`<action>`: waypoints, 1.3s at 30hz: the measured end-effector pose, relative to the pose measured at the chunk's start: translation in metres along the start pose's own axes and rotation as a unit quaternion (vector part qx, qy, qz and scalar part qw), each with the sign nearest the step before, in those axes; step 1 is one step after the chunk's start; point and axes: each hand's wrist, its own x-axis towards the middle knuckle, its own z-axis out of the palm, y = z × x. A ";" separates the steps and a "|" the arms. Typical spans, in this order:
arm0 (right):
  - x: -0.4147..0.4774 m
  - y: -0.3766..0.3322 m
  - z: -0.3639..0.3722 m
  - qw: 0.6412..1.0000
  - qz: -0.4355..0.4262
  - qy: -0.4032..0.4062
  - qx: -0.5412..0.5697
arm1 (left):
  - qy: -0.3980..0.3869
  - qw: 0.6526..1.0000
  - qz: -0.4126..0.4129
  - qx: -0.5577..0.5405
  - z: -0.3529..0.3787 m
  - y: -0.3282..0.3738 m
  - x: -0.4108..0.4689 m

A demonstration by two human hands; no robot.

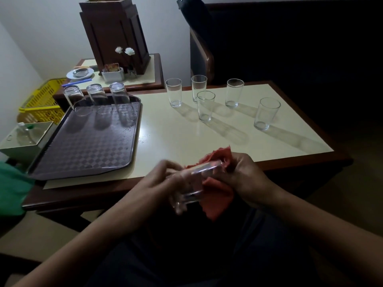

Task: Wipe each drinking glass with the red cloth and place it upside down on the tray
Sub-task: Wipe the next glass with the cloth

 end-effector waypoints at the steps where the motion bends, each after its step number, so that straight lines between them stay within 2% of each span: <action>1: 0.000 0.003 0.003 0.999 0.028 0.019 0.013 | 0.028 0.992 0.097 0.071 -0.001 -0.004 -0.002; 2: 0.000 0.005 0.005 0.998 0.048 0.030 0.019 | 0.022 0.981 0.154 0.113 -0.003 -0.008 -0.003; 3: -0.001 0.005 0.005 0.998 0.053 0.035 0.018 | 0.004 0.979 0.167 0.118 -0.005 -0.009 -0.003; 5: -0.001 -0.001 0.004 0.999 0.027 0.018 0.008 | -0.019 0.990 0.122 0.061 -0.005 -0.006 -0.004; 7: -0.001 -0.008 -0.004 0.999 -0.035 -0.025 -0.028 | -0.045 0.998 0.034 -0.013 -0.001 -0.002 -0.002; 9: -0.001 -0.011 -0.007 0.995 -0.066 -0.039 -0.068 | -0.070 0.997 -0.023 -0.032 0.002 -0.002 0.001; 10: -0.002 -0.010 -0.005 0.994 -0.070 -0.031 -0.081 | -0.058 0.997 -0.029 -0.031 0.003 -0.002 0.003; 12: -0.003 -0.004 0.000 0.995 -0.049 0.004 -0.087 | 0.013 1.000 0.008 -0.007 0.003 -0.004 0.004; 14: -0.003 0.002 0.005 0.999 0.010 0.016 -0.044 | 0.087 0.992 0.095 0.018 -0.001 -0.008 0.002; 17: -0.002 0.003 0.008 0.995 0.086 0.025 0.049 | 0.032 0.986 0.164 0.017 -0.003 -0.013 0.000; 20: -0.005 0.003 0.011 0.997 0.060 0.042 0.027 | 0.040 0.988 0.148 0.001 -0.007 -0.013 0.004; 22: -0.006 -0.002 0.013 0.995 -0.026 0.056 -0.081 | 0.039 0.995 0.077 -0.051 -0.008 -0.013 0.012; 24: -0.009 -0.007 0.009 0.959 -0.169 0.014 -0.225 | -0.006 0.992 -0.060 -0.110 -0.012 -0.023 0.020; 25: -0.011 -0.011 0.007 0.913 -0.258 -0.029 -0.314 | -0.044 0.984 -0.118 -0.124 -0.014 -0.030 0.022; 27: -0.013 -0.015 0.005 0.812 -0.382 -0.093 -0.431 | -0.107 0.969 -0.160 -0.156 -0.017 -0.044 0.027; 28: -0.013 -0.014 0.004 0.795 -0.399 -0.099 -0.447 | -0.123 0.965 -0.159 -0.169 -0.019 -0.047 0.029; 29: -0.011 -0.014 0.001 0.793 -0.398 -0.092 -0.452 | -0.130 0.963 -0.153 -0.179 -0.018 -0.047 0.029; 31: -0.009 -0.012 -0.002 0.829 -0.342 -0.046 -0.441 | -0.103 0.970 -0.120 -0.186 -0.014 -0.040 0.026; 32: -0.008 -0.010 -0.003 0.861 -0.285 -0.017 -0.420 | -0.074 0.976 -0.090 -0.182 -0.011 -0.037 0.026; 33: -0.008 -0.008 -0.001 0.904 -0.211 0.008 -0.372 | -0.049 0.982 -0.053 -0.174 -0.008 -0.035 0.024; 35: -0.007 -0.006 0.007 0.978 -0.051 0.018 -0.201 | -0.010 0.989 0.028 -0.146 -0.004 -0.032 0.021; 36: -0.008 -0.002 0.011 0.994 0.026 0.008 -0.104 | 0.010 0.990 0.062 -0.123 -0.003 -0.032 0.021; 37: -0.010 0.001 0.016 0.996 0.077 -0.001 -0.049 | 0.034 0.991 0.083 -0.103 -0.003 -0.032 0.021; 38: -0.011 0.002 0.020 0.995 0.092 -0.008 -0.047 | 0.060 0.990 0.088 -0.088 -0.005 -0.033 0.022; 39: -0.013 0.002 0.023 0.993 0.058 -0.006 -0.104 | 0.075 0.991 0.077 -0.080 -0.006 -0.033 0.023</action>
